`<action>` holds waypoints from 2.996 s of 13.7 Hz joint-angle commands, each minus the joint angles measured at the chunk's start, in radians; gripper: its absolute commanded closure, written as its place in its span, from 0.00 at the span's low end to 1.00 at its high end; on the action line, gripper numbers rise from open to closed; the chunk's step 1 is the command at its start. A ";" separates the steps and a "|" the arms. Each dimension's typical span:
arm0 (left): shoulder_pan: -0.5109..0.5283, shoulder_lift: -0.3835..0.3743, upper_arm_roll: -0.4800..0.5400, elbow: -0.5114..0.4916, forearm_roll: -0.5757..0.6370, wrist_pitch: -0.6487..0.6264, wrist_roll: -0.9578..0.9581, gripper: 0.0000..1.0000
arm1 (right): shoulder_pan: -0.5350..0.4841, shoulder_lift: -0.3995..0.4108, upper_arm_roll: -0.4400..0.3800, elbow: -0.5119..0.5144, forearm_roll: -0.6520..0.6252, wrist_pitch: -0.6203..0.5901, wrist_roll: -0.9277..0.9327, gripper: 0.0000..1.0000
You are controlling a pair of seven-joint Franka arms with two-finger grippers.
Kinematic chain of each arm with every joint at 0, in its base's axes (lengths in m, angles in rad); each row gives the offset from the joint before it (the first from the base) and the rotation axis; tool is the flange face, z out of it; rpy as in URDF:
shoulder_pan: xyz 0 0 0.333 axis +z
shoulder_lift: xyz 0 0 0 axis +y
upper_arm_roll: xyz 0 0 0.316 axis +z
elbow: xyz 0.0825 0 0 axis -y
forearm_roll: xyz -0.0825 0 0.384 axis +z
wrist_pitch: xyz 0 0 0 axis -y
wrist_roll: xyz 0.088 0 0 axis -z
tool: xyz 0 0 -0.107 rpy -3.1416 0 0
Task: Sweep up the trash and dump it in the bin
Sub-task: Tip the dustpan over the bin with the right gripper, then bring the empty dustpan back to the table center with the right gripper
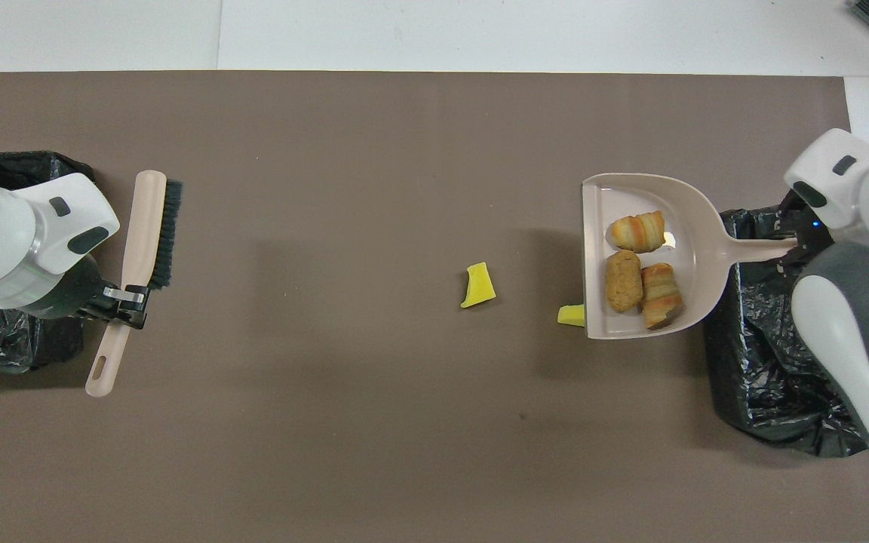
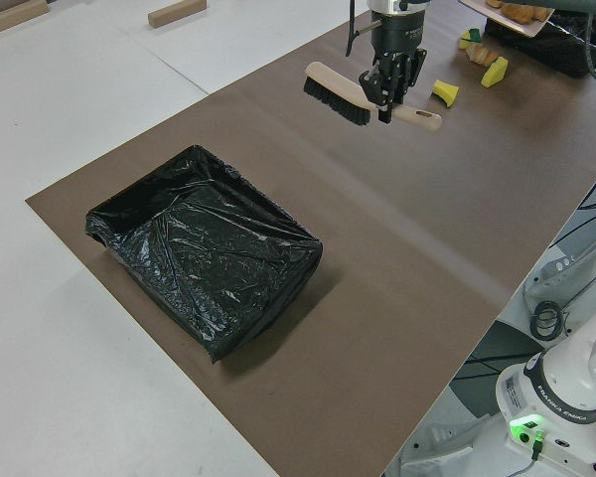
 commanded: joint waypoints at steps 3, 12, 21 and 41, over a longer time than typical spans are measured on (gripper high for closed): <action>0.038 -0.120 -0.009 -0.174 0.011 0.027 0.062 1.00 | -0.190 -0.017 0.008 0.000 -0.072 -0.009 -0.199 1.00; 0.037 -0.203 -0.009 -0.330 0.013 0.101 0.051 1.00 | -0.229 -0.068 0.014 -0.073 -0.541 0.074 0.038 1.00; 0.034 -0.217 -0.011 -0.405 0.013 0.150 0.051 1.00 | -0.189 -0.123 0.012 -0.126 -0.672 -0.009 0.146 1.00; -0.028 -0.209 -0.023 -0.410 0.011 0.210 -0.041 1.00 | 0.321 -0.106 0.054 -0.130 0.012 -0.127 1.277 1.00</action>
